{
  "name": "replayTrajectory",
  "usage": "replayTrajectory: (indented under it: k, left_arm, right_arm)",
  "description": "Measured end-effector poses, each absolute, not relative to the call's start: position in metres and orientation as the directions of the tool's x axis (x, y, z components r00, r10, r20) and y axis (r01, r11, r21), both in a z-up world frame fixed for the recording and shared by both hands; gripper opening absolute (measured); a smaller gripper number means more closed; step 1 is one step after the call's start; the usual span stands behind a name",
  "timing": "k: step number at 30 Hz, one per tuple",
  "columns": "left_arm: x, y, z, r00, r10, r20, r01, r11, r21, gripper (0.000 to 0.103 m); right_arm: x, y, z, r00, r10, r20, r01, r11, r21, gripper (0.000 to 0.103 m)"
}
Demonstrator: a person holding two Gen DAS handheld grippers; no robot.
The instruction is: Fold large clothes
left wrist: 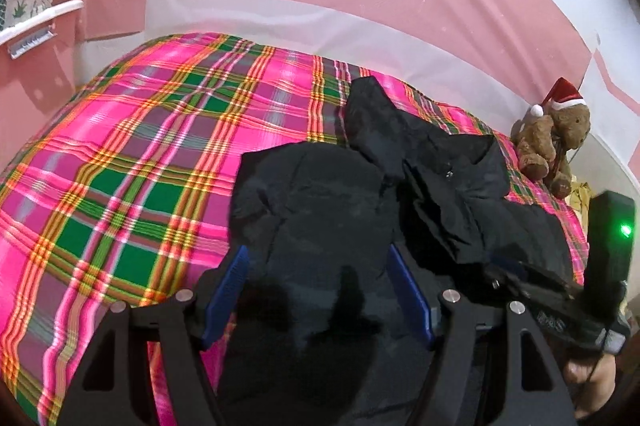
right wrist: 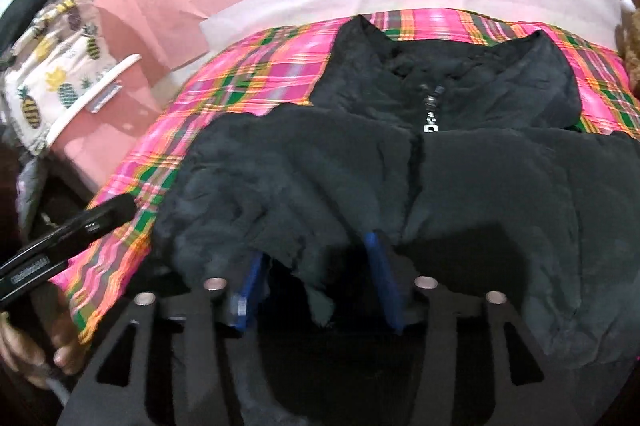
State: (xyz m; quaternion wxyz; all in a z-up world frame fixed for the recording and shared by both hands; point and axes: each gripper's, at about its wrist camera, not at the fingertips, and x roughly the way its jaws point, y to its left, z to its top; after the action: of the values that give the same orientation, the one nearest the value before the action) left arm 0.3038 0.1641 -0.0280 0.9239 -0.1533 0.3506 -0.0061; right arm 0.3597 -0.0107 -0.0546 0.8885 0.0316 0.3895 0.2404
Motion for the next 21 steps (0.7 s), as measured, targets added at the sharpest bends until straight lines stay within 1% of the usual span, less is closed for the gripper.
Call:
replayTrajectory:
  k: [4,8,10,15,16,17,18,19,20,21]
  left_arm:
    - [0.317,0.156,-0.022,0.751,-0.161,-0.640,-0.081,0.940,-0.331,0.073]
    - [0.336,0.141,-0.023,0.733,-0.239,-0.637,-0.047,0.916,-0.397,0.073]
    - [0.350,0.129,-0.029,0.706,-0.286,-0.649,-0.024,0.905,-0.425,0.073]
    - [0.380,0.097,-0.057,0.640,-0.295,-0.709,-0.028,0.914,-0.405,0.072]
    - [0.379,0.092,-0.059,0.643,-0.297,-0.706,-0.015,0.917,-0.400,0.063]
    - [0.378,0.086,-0.059,0.650,-0.301,-0.698,0.007,0.920,-0.391,0.031]
    - [0.375,0.081,-0.057,0.658,-0.283,-0.698,0.012,0.931,-0.366,0.020]
    - [0.371,0.079,-0.054,0.675,-0.250,-0.694,0.004,0.942,-0.336,0.014]
    - [0.365,0.079,-0.049,0.698,-0.224,-0.680,0.001,0.950,-0.312,0.010]
    - [0.361,0.082,-0.046,0.713,-0.200,-0.672,-0.005,0.957,-0.290,0.010]
  right_arm:
    - [0.343,-0.024,-0.040,0.575,0.510,-0.640,-0.443,0.851,0.280,0.060]
    - [0.331,-0.049,-0.029,0.611,0.501,-0.612,-0.430,0.860,0.275,0.060]
    - [0.327,-0.069,-0.026,0.642,0.472,-0.605,-0.402,0.878,0.259,0.060]
    - [0.331,-0.130,-0.029,0.716,0.329,-0.615,-0.252,0.944,0.211,0.060]
    - [0.332,-0.142,-0.030,0.731,0.296,-0.615,-0.219,0.955,0.200,0.060]
    - [0.333,-0.152,-0.031,0.740,0.271,-0.615,-0.194,0.962,0.192,0.060]
    - [0.334,-0.162,-0.031,0.748,0.247,-0.616,-0.167,0.968,0.186,0.060]
    - [0.334,-0.172,-0.031,0.758,0.227,-0.612,-0.143,0.972,0.184,0.060]
    - [0.336,-0.178,-0.031,0.766,0.211,-0.607,-0.123,0.975,0.184,0.060]
    - [0.338,-0.185,-0.032,0.776,0.192,-0.601,-0.098,0.978,0.185,0.059]
